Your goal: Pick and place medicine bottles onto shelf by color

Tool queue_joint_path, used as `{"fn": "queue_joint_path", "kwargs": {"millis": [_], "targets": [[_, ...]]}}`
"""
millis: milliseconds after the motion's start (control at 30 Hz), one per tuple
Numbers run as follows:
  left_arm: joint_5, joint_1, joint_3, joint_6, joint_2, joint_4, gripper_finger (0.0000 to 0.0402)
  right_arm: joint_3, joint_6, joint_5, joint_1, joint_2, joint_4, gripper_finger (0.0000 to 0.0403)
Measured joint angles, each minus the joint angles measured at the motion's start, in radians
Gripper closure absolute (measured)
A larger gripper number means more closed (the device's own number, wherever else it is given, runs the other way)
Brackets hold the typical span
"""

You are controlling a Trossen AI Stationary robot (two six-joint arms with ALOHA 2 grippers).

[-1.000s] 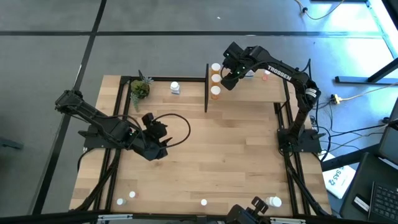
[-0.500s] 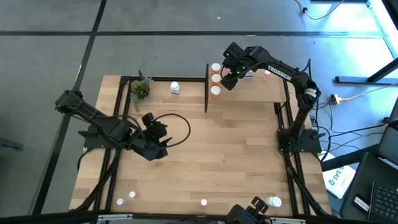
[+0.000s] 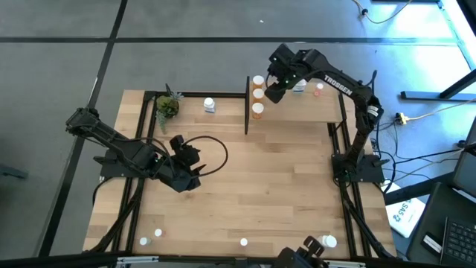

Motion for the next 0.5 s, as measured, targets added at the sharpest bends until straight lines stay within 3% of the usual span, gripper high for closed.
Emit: {"fn": "queue_joint_path", "kwargs": {"millis": [267,500], "targets": [[0.000,0.000,0.000,-0.001,0.000,0.000,0.0152,0.162,0.019,0.001,0.037,0.000,-0.120,0.0218],[0.029,0.000,0.000,-0.028,0.000,-0.001,0.0152,0.281,-0.059,0.019,0.149,-0.019,-0.232,0.0218]]}}
